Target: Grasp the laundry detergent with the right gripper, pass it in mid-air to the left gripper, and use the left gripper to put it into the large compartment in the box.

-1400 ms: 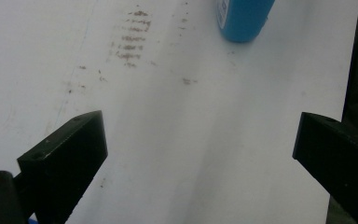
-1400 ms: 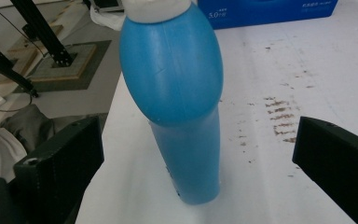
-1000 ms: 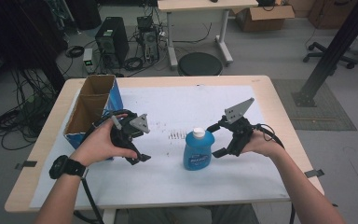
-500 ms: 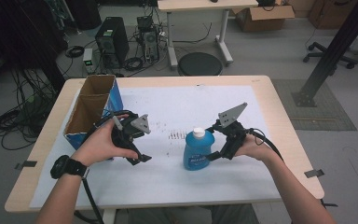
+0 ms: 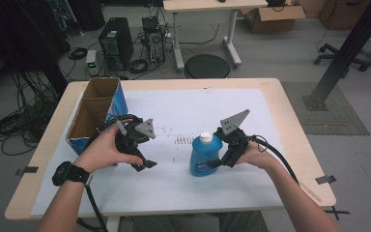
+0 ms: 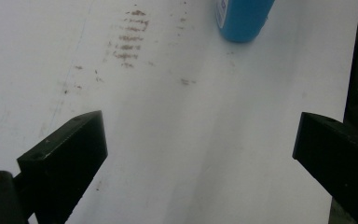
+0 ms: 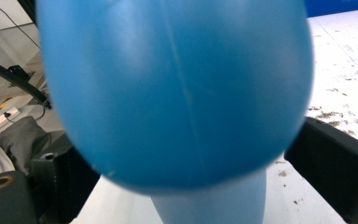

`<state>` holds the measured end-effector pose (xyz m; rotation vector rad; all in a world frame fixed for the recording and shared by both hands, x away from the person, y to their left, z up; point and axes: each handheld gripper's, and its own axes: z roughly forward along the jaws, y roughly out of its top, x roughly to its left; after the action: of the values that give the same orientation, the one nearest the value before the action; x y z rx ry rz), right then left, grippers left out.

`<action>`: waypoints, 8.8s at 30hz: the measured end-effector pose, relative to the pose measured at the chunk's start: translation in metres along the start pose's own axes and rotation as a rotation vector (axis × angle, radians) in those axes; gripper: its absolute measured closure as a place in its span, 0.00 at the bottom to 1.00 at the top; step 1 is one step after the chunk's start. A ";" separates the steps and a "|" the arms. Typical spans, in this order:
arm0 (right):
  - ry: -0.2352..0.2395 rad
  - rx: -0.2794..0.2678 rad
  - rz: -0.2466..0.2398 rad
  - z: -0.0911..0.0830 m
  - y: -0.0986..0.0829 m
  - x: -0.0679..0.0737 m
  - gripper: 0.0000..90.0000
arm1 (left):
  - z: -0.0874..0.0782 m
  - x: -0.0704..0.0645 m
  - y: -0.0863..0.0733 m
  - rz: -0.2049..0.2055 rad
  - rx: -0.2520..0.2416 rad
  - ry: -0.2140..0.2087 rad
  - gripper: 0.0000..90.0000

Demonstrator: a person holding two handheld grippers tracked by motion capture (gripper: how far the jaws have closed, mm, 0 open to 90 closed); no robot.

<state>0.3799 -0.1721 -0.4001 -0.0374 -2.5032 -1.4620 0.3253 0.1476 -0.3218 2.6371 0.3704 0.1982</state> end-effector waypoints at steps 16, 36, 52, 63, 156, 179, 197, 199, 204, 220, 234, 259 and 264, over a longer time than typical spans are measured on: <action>0.020 -0.012 -0.024 0.009 -0.001 0.001 0.24 | -0.002 -0.001 -0.002 -0.002 -0.005 0.003 0.04; 0.020 -0.015 -0.039 0.011 -0.004 0.001 0.37 | -0.002 0.000 -0.005 -0.005 -0.009 0.004 0.04; -0.067 -0.027 -0.062 0.006 0.000 0.005 0.47 | -0.007 -0.001 -0.001 0.005 -0.012 0.009 0.04; -0.098 0.047 -0.041 -0.003 0.014 0.008 0.47 | -0.020 0.000 0.010 0.024 -0.017 0.020 0.04; -0.072 0.157 -0.170 0.041 0.137 0.026 0.48 | -0.077 -0.007 0.120 0.140 0.141 -0.010 0.25; -0.076 0.144 -0.162 0.041 0.135 0.025 0.48 | -0.073 -0.007 0.123 0.137 0.174 -0.031 0.41; -0.057 0.134 -0.143 0.039 0.134 0.024 0.43 | -0.075 -0.003 0.128 0.084 0.182 -0.056 0.42; -0.076 0.133 -0.123 0.037 0.134 0.023 0.25 | -0.078 0.001 0.128 0.046 0.191 -0.061 0.42; -0.132 0.211 -0.074 0.023 0.124 0.017 0.13 | -0.091 0.016 0.124 -0.081 0.263 0.005 0.43; -0.386 0.688 0.070 -0.059 0.065 0.002 0.11 | -0.189 0.080 0.079 -0.745 0.239 0.348 0.43; -0.481 0.811 0.151 -0.119 0.037 0.001 0.11 | -0.223 0.106 0.030 -1.066 0.252 0.501 0.42; -0.477 0.794 0.135 -0.126 0.031 0.006 0.11 | -0.159 0.116 -0.015 -1.111 0.307 0.458 0.43; -0.460 0.783 0.142 -0.126 0.029 0.006 0.10 | -0.141 0.117 -0.025 -1.117 0.318 0.442 0.43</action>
<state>0.4028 -0.2670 -0.3143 -0.4384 -3.1758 -0.3676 0.4030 0.2639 -0.2003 2.2150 2.0357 0.3493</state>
